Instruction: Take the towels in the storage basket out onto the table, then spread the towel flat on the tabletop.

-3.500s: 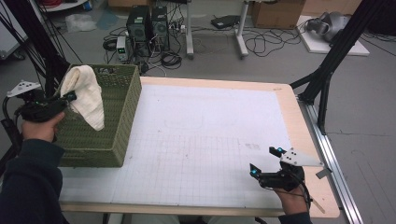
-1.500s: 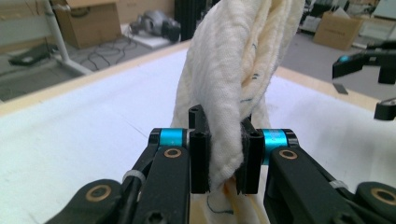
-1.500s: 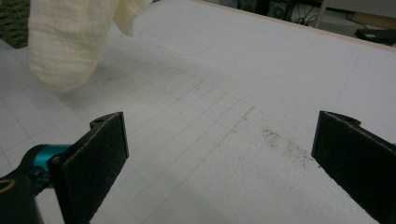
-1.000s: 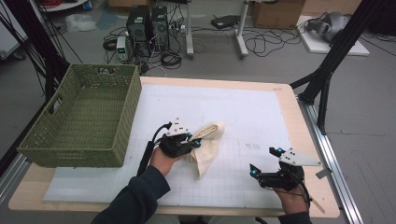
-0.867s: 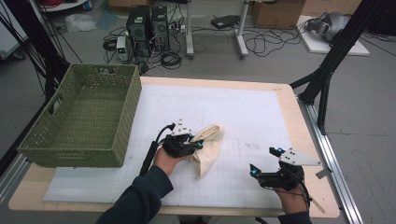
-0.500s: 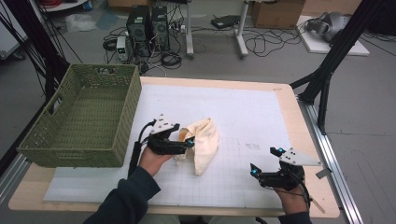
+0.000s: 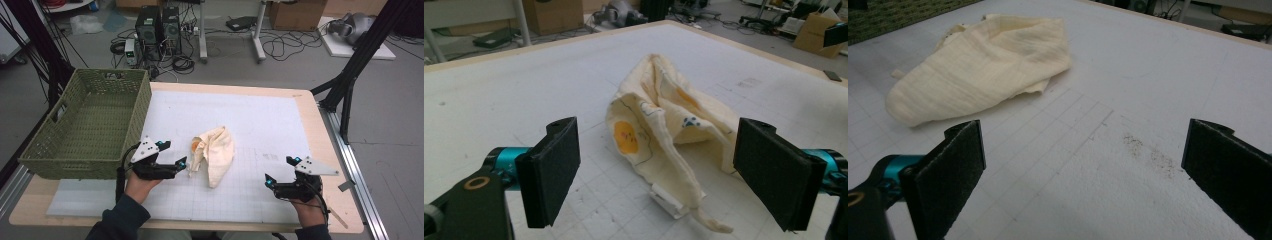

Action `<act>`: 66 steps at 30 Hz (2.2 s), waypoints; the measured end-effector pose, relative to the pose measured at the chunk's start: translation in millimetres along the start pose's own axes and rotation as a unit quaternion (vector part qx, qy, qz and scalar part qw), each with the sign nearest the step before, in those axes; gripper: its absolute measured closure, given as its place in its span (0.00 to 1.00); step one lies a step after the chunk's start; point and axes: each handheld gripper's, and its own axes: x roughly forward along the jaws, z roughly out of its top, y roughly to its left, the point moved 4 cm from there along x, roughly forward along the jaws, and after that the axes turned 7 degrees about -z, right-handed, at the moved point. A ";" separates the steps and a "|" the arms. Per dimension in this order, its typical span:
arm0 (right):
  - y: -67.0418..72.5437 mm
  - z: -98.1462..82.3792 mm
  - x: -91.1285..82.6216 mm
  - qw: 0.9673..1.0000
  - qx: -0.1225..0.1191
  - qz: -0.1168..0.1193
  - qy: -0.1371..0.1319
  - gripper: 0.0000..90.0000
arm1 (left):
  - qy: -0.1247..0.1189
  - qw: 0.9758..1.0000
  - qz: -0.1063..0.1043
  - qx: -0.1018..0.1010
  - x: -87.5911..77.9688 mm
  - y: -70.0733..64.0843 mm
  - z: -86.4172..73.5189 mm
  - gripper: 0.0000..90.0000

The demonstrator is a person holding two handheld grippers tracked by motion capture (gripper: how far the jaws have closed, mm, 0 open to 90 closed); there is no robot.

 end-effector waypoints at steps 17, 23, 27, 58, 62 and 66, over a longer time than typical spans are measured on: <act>5.2 0.0 11.0 1.000 -0.008 0.004 0.009 0.03 | -0.004 1.000 -0.002 -0.001 -7.2 0.1 -6.5 0.21; 3.1 -0.1 10.1 1.000 -0.003 0.003 0.004 0.03 | -0.002 1.000 -0.002 -0.001 -6.7 2.5 -7.4 0.21; 5.3 1.3 12.0 1.000 -0.003 0.005 0.005 0.03 | -0.005 1.000 0.000 -0.001 -7.7 3.0 -7.3 0.21; 82.9 31.9 70.1 0.995 -0.053 0.084 0.020 0.07 | -0.023 1.000 0.014 -0.004 -13.9 6.8 -8.5 0.26; 97.7 42.4 82.8 0.994 -0.069 0.089 0.009 0.20 | -0.019 1.000 0.010 -0.004 -12.5 6.7 -9.7 0.26; 109.1 50.7 97.2 0.992 -0.076 0.096 0.020 0.27 | -0.017 1.000 0.013 -0.009 -12.0 8.9 -11.0 0.26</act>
